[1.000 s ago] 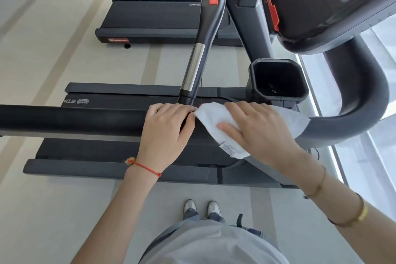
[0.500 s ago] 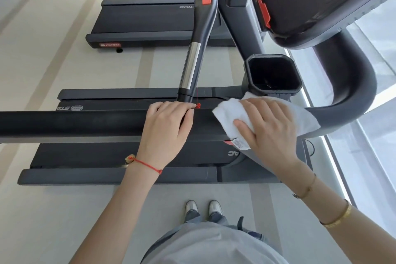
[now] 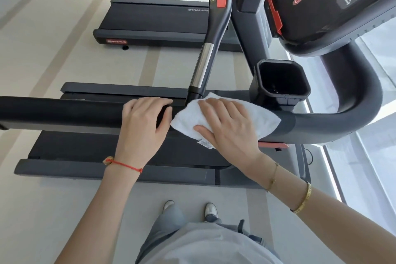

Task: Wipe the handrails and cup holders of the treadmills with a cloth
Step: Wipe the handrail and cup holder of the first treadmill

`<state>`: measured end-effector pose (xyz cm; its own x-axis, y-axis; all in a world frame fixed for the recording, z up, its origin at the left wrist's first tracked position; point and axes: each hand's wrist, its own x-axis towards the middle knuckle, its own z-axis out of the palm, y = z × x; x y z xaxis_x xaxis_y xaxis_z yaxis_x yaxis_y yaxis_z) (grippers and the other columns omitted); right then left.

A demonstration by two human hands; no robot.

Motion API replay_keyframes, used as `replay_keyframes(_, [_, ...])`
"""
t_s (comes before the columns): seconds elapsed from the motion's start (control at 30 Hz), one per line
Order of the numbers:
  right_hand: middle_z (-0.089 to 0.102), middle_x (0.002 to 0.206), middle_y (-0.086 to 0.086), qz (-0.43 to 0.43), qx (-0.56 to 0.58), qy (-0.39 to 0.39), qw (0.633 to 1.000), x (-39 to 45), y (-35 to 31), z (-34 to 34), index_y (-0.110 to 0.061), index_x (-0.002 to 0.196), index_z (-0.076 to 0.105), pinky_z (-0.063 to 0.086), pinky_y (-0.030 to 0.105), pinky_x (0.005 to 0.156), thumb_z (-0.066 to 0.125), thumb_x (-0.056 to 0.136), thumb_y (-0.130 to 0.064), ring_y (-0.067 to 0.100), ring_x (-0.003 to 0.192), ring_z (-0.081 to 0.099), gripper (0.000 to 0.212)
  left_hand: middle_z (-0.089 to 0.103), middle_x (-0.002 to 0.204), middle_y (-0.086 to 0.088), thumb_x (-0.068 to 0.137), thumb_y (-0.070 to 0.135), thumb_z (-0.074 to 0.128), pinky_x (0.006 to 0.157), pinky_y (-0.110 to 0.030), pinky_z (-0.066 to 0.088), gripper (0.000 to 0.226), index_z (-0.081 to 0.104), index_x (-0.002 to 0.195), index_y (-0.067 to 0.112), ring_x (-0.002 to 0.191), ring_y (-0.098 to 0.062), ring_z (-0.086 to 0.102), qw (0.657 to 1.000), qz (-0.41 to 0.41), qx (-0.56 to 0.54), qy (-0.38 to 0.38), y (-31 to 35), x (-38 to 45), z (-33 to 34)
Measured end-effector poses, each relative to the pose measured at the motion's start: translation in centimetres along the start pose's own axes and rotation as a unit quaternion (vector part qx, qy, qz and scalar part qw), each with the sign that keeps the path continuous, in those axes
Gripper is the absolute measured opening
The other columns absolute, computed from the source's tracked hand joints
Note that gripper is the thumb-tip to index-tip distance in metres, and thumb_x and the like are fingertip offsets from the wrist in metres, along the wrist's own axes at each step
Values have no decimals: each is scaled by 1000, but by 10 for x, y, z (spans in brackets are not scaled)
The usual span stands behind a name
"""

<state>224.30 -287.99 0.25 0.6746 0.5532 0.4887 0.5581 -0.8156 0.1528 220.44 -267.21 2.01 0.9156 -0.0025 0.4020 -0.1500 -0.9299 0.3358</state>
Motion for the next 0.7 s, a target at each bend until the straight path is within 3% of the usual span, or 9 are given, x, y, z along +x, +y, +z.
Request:
replay_keyframes(0.5, [65,99,3,23,5,24,999,74,-120,22,-12,112,65,49,38,76,35,103,-48,25,84,61,48,70,108,8,99,33,45,104,-36,34,30,69,110,19,103,-14,64,1000,28,-1,4,-142,-8,-53])
replay_keyframes(0.6, [64,81,1,64,26,43,997,96,-148,26,-13,97,68,47,37,68,36,102,-45,24,71,59,46,70,106,8,100,31,45,104,-38,34,28,68,109,18,101,-15,64,999,34,13,14,-162,-10,-61])
replay_keyframes(0.7, [47,55,-1,119,26,36,992,119,-170,24,-16,71,56,38,34,54,39,100,-41,22,51,44,42,70,107,7,100,28,45,105,-39,33,26,67,108,17,102,-15,65,999,37,8,18,-179,-12,-67])
